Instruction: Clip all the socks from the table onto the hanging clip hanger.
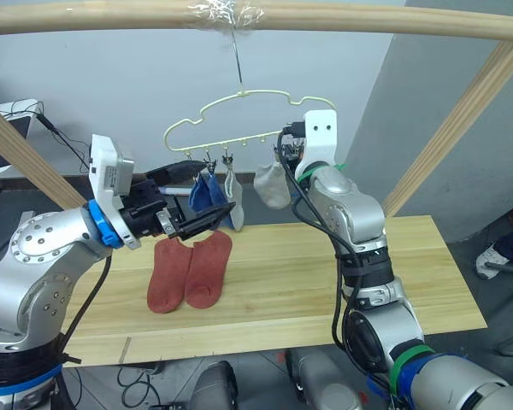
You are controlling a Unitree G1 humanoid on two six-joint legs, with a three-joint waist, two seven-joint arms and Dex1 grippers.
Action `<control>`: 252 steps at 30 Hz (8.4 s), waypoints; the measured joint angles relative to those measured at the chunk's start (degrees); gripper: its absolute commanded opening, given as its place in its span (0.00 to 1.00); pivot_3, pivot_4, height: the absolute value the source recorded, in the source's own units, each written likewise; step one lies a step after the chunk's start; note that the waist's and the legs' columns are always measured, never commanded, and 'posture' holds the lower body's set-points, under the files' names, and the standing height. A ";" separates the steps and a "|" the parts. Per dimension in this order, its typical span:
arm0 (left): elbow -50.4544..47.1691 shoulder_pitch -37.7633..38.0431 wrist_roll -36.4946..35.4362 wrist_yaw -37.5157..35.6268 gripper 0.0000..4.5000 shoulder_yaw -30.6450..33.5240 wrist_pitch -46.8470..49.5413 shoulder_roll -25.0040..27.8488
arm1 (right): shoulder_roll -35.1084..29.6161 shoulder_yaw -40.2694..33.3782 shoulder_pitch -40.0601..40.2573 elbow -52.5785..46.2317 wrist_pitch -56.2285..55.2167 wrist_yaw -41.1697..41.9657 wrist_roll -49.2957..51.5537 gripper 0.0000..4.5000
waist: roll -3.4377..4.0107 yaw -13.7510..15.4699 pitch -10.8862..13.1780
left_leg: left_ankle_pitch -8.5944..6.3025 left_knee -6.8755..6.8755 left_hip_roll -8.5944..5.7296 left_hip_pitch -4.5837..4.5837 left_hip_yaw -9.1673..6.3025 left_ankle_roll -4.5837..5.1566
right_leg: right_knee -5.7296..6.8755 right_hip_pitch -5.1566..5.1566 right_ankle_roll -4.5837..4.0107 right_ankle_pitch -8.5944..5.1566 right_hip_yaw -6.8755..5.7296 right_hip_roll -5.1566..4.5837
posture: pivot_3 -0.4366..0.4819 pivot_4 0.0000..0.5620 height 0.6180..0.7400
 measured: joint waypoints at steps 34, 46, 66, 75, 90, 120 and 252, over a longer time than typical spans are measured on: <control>-1.56 1.11 -1.17 2.50 1.00 1.25 1.01 0.57 | -0.26 -0.41 -3.81 6.97 -3.81 -3.59 -0.19 0.00 | 0.00 1.31 0.00 | 0.00 0.00 0.00 0.00 0.01 0.00 | 0.01 0.00 -0.01 0.00 0.00 -0.01 | 0.25 0.36 1.00; 3.08 -0.12 4.77 13.30 1.00 -2.15 10.29 1.21 | -0.44 -1.18 -4.30 7.66 -4.48 -4.82 -0.13 0.00 | -0.01 1.32 -0.01 | 0.00 0.04 -0.01 0.00 -0.01 0.00 | 0.05 0.00 -0.01 0.00 -0.01 0.00 | 0.25 0.35 1.00; 22.41 1.15 21.88 24.93 1.00 -17.27 10.78 -12.58 | -0.36 -1.41 -4.50 7.68 -4.49 -4.79 -0.07 0.00 | -0.04 1.40 -0.02 | 0.00 0.05 0.00 0.00 0.02 0.00 | 0.11 -0.01 -0.02 0.01 0.01 -0.17 | 0.24 0.36 1.00; 37.67 -5.29 29.29 23.76 1.00 -19.92 1.86 -17.70 | -0.44 -1.43 -4.58 7.68 -4.38 -4.71 -0.05 0.00 | -0.05 1.40 -0.03 | 0.00 0.09 -0.02 0.01 0.01 0.00 | 0.20 -0.01 -0.02 0.02 -0.02 -0.17 | 0.24 0.36 1.00; 59.80 -15.68 36.99 20.45 1.00 -23.51 -2.72 -22.91 | -0.39 -1.41 -4.68 7.67 -4.33 -4.69 -0.05 0.00 | -0.06 1.29 -0.03 | 0.00 0.08 -0.01 0.01 0.02 0.00 | 0.25 -0.03 -0.01 0.02 -0.03 -0.18 | 0.23 0.36 1.00; 60.98 -17.59 41.01 16.10 0.00 -24.11 0.60 -24.33 | -0.40 -1.42 -4.69 7.62 -3.74 -4.70 -0.05 0.00 | -0.06 1.30 -0.05 | 0.01 0.14 -0.02 0.10 0.02 -0.01 | 0.45 -0.01 0.00 0.02 -0.01 -0.17 | 0.22 0.36 1.00; 15.33 -6.38 26.48 14.21 0.97 -16.30 5.76 -29.16 | -21.61 5.92 23.79 -28.92 14.80 19.85 6.79 0.62 | -0.05 -0.44 -0.06 | 0.03 0.20 -0.07 0.08 0.05 -0.03 | 0.43 0.02 0.26 -0.13 0.09 0.00 | 0.16 0.36 1.00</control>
